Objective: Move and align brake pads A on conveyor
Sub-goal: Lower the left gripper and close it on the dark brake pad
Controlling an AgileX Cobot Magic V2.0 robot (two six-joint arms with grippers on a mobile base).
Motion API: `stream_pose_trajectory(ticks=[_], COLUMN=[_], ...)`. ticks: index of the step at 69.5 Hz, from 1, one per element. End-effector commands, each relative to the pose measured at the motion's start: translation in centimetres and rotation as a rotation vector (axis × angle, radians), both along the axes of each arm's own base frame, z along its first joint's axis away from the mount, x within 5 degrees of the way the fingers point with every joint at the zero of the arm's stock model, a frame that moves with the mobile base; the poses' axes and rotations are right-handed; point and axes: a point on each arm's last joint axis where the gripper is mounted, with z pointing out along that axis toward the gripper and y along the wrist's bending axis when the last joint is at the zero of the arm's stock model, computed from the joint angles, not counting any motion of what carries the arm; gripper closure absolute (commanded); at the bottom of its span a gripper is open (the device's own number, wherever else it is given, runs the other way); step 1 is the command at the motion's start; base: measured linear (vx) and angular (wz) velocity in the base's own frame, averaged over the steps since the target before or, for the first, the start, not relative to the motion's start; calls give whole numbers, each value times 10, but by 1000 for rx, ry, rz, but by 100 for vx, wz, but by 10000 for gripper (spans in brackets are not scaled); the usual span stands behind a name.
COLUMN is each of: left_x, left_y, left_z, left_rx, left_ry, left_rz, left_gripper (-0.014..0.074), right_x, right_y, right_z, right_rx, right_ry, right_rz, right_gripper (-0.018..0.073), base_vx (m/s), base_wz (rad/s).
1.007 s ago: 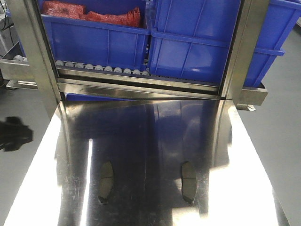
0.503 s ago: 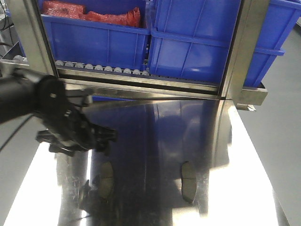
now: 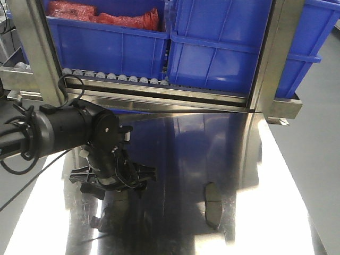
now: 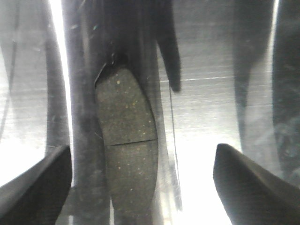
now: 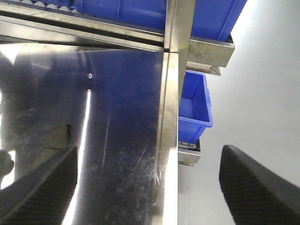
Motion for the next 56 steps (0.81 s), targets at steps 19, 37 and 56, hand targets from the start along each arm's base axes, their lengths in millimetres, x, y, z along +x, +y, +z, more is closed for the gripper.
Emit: stream_pose_trajectory(ticks=[19, 37, 56], left_x=[4, 7, 9], left_y=[-8, -10, -11], left_z=[5, -3, -7], left_rx=[-41, -44, -47], left_ry=[-15, -20, -25], left_rz=[46, 48, 49], left_gripper=[21, 21, 145], right_x=[3, 3, 3], right_y=[0, 0, 0], right_z=[14, 14, 14], right_rx=[-9, -9, -9], right_ry=[-90, -90, -90], right_rz=[-2, -2, -2], right_gripper=[-23, -23, -23], base_vx=[0, 0, 0], base_wz=[0, 0, 0])
